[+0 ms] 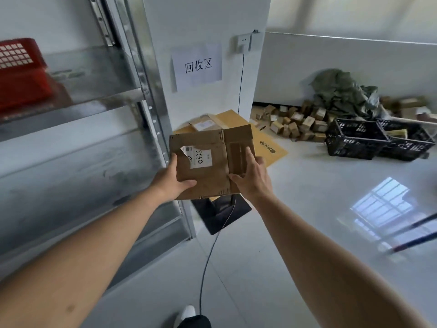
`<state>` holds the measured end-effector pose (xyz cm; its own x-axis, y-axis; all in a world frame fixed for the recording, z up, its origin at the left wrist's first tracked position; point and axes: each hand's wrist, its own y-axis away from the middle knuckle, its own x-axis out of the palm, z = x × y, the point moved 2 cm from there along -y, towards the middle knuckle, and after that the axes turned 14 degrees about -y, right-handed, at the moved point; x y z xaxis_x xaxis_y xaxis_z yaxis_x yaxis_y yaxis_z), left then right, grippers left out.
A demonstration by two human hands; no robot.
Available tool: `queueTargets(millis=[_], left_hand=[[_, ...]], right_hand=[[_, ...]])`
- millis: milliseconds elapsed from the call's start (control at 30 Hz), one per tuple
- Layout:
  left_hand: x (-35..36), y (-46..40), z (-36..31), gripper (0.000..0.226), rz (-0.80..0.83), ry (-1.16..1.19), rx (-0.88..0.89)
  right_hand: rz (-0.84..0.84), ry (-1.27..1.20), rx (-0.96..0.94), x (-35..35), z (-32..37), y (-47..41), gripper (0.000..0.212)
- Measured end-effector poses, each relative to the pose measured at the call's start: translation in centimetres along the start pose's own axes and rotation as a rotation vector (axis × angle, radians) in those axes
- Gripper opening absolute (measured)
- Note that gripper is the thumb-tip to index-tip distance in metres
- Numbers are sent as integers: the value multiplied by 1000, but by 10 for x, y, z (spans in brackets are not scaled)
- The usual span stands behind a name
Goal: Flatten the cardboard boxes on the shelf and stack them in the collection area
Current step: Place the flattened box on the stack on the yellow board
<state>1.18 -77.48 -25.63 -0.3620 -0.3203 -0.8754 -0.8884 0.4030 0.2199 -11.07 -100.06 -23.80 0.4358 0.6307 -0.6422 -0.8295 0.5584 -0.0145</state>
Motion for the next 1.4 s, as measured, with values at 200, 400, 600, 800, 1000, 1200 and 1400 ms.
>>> queueTargets(millis=[200, 400, 600, 800, 1000, 1200, 1400], left_hand=[[29, -89, -52, 120, 44, -11, 2], [53, -197, -77, 117, 60, -31, -25], [59, -293, -77, 119, 71, -10, -127], [56, -369, -66, 120, 84, -20, -251], [71, -445, -57, 119, 49, -35, -380], [108, -510, -51, 116, 61, 53, -573], [142, -560, -42, 106, 38, 136, -674]], right_hand=[[-8, 88, 37, -17, -43, -87, 102], [31, 103, 102, 1, -76, -199, 99], [90, 133, 97, 36, -87, -307, 95], [208, 148, 100, 75, -93, -396, 95], [343, 151, 61, 118, -108, -493, 95], [507, 191, 25, 166, -136, -583, 93], [653, 261, 26, 214, -158, -644, 85]])
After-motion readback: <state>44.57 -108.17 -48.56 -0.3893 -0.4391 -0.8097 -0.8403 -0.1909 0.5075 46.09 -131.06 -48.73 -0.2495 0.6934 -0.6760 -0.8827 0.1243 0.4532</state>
